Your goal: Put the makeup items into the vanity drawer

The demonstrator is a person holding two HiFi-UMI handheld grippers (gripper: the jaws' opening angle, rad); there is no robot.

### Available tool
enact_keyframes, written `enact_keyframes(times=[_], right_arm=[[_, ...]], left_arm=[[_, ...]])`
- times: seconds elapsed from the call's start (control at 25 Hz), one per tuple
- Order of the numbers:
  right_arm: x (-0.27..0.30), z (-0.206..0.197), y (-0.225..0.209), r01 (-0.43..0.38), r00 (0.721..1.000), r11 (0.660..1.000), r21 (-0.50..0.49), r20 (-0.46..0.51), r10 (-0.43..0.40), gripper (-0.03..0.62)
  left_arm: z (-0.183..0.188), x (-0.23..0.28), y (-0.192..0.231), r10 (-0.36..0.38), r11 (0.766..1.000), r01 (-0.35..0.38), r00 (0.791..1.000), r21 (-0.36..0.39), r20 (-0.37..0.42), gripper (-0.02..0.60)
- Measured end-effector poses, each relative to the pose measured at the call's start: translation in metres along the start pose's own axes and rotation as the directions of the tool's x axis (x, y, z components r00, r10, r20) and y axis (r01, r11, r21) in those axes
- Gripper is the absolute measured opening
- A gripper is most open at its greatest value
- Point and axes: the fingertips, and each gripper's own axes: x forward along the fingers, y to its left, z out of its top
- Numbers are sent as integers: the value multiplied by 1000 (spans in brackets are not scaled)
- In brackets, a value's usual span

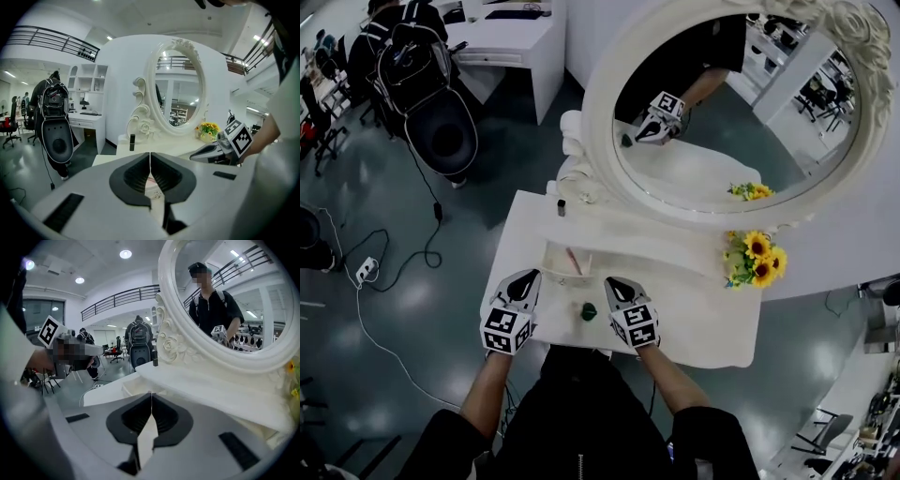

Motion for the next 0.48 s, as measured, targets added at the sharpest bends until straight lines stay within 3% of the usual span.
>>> enact_keyframes(times=[0.28,0.48], right_arm=[[18,-61,37,-127,979,992,3,-161,126,156],[23,-105,72,-272,918,962,-10,-302,256,189]], left_arm=[[-16,-7,1,11,1000,-11,1000,-24,-19,23],[-25,-14,2,20,999,-21,999,-32,-34,23]])
